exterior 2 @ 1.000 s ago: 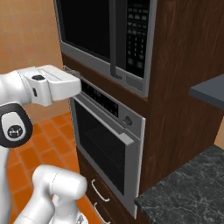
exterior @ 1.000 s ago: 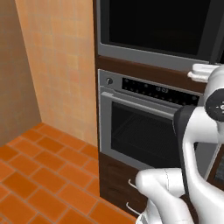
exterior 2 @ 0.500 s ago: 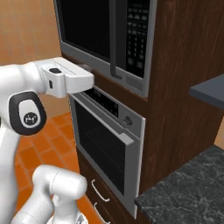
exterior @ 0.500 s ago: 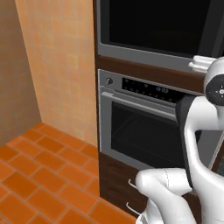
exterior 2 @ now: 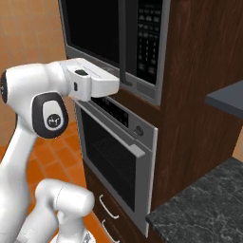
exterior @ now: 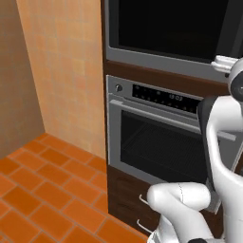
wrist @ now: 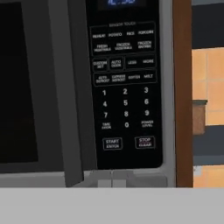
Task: Pick the lime from the sink and place it in the bowl. Then pick the bowl and place it in the microwave. Then close the microwave door and press the start button.
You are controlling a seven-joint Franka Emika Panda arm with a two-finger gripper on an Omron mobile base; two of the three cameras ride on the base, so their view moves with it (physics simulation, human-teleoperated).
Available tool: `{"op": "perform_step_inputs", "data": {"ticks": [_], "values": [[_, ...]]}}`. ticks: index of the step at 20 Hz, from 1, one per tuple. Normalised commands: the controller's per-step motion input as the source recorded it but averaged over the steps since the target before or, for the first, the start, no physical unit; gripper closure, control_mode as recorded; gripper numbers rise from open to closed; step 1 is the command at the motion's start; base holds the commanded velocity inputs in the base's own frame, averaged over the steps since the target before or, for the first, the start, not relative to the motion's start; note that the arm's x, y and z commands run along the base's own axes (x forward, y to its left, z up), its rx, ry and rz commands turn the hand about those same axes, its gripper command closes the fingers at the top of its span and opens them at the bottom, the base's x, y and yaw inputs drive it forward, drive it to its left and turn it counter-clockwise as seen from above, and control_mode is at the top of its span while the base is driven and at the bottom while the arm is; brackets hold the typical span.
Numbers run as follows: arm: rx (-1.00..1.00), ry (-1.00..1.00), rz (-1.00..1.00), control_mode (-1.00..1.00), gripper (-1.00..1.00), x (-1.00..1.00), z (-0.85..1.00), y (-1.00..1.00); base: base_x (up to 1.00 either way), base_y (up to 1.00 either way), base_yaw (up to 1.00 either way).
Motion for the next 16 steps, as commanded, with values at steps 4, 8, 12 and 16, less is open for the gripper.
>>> {"op": "perform_step_inputs", "data": {"ticks": [4,8,12,16], "values": [[0.03,-0.01,0.00,-1.00,1.00,0.22,0.00,-0.25,0.00,0.00,0.00],[0.05,-0.03,0.00,-1.00,1.00,0.25,0.00,-0.34,0.00,0.00,0.00],[0.04,-0.02,0.00,-1.00,1.00,0.16,0.00,-0.26,0.00,0.00,0.00],[0.01,0.00,0.00,-1.00,1.00,0.23,0.00,-0.01,0.00,0.00,0.00]]}}
